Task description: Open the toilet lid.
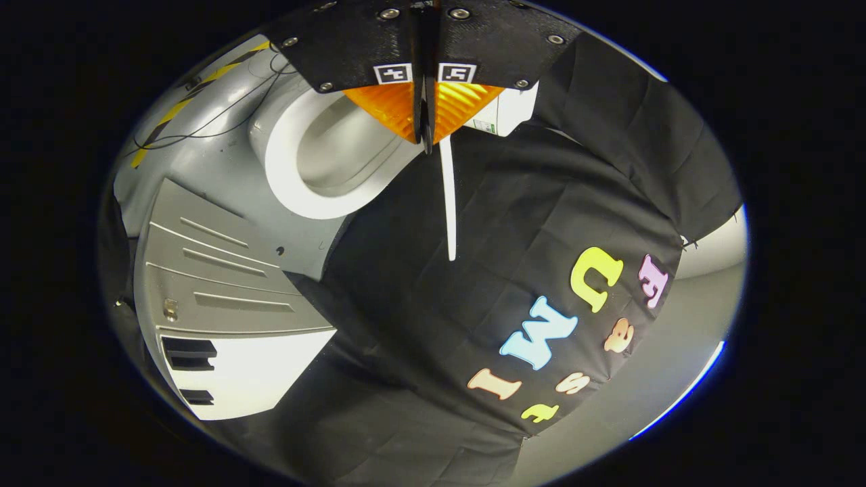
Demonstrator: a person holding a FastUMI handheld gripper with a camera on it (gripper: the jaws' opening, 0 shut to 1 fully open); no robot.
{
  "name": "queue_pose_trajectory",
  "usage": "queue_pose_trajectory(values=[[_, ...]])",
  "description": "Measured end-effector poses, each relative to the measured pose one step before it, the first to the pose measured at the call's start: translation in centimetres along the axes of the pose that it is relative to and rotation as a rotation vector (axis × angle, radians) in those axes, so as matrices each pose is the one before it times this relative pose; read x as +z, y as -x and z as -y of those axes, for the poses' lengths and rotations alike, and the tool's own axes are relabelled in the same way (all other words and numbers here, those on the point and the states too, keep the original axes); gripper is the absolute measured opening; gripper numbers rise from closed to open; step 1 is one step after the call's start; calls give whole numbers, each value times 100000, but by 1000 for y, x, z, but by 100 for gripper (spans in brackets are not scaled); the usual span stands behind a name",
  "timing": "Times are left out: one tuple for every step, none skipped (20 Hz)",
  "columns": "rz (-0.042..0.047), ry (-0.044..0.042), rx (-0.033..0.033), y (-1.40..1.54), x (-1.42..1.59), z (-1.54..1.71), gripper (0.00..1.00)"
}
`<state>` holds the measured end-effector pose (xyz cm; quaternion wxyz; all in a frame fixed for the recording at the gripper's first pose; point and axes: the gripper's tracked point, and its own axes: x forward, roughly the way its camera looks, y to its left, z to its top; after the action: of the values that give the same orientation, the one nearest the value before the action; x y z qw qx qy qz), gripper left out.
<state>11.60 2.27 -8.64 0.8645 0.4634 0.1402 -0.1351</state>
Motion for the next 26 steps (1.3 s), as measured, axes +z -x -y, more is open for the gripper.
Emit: queue_pose_trajectory(values=[[576,1588,-86,44,58,-653,0],[-117,2447,258,93,-102,-621,0],[642,2425,80,144,145,-834,0],[193,2558,364,343,-102,-801,0],[541,2522,228,-58,-44,-717,0],[622,2278,273,68,8,-727,0],[448,2110,683,119,33,-843,0],[596,1885,582,65,-64,-743,0],[419,1582,515,117,-102,-609,0],[361,1940,261,29,-8,-527,0],[513,1559,49,-63,15,-482,0],[426,1603,436,-59,52,-548,0],[582,750,462,-11,56,-622,0],[472,371,1087,132,-82,-790,0],[255,679,1259,-19,-138,-965,0],[248,1354,770,-82,48,-826,0],[-59,1854,161,4,-76,-474,0],[-33,931,31,-93,54,-609,0],[-117,995,282,2,-99,-654,0],[287,1348,1003,51,-34,-764,0],[410,2418,626,89,-41,-717,0],[408,1812,499,115,-115,-648,0],[467,1664,687,20,-56,-602,0],[677,82,544,-73,0,-589,0],[526,644,773,7,-169,-662,0],[749,604,853,-6,-70,-616,0]])
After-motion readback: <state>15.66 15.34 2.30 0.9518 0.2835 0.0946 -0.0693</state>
